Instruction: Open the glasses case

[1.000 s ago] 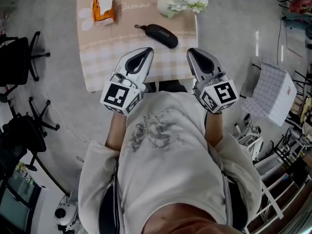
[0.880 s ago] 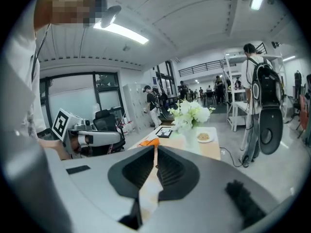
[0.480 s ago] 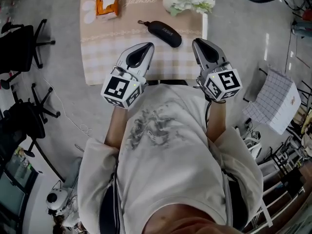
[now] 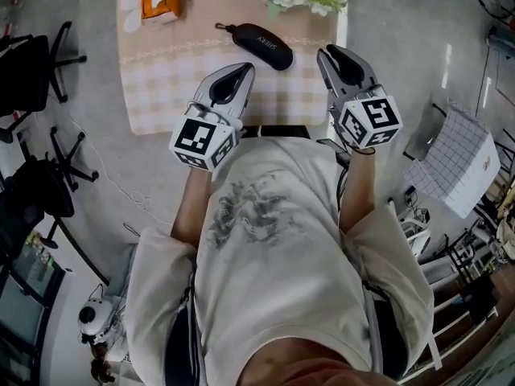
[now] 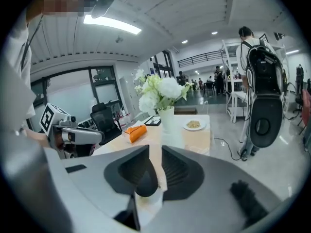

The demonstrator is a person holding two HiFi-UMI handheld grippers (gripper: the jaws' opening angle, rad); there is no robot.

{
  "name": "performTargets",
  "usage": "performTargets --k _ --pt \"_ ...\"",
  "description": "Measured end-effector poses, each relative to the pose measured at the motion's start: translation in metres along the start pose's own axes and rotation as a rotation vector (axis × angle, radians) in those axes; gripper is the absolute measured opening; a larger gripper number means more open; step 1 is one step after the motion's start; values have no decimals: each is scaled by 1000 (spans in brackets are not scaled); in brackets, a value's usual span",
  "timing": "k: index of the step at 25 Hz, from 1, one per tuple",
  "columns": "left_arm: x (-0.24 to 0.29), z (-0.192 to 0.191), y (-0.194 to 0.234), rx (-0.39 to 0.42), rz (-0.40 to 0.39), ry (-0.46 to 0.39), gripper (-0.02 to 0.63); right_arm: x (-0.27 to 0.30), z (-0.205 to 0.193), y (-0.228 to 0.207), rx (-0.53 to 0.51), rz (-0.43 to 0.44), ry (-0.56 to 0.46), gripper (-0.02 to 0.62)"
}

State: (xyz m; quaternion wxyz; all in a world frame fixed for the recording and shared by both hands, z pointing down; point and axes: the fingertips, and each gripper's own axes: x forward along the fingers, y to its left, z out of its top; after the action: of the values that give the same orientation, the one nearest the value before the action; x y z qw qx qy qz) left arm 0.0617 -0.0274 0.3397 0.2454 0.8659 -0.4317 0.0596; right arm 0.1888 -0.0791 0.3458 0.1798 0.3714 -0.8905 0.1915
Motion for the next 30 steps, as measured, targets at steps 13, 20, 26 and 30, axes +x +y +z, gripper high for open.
performTargets --k 13,20,26,30 --pt "38 -49 23 -43 63 43 3 60 -63 0 35 88 133 101" --pt "56 -69 32 -57 55 78 3 80 -93 -4 51 99 203 118" --pt "64 -75 34 -72 48 82 2 84 -106 -3 80 109 221 123" --pt "66 -78 35 -77 42 88 2 80 -106 5 118 129 200 115"
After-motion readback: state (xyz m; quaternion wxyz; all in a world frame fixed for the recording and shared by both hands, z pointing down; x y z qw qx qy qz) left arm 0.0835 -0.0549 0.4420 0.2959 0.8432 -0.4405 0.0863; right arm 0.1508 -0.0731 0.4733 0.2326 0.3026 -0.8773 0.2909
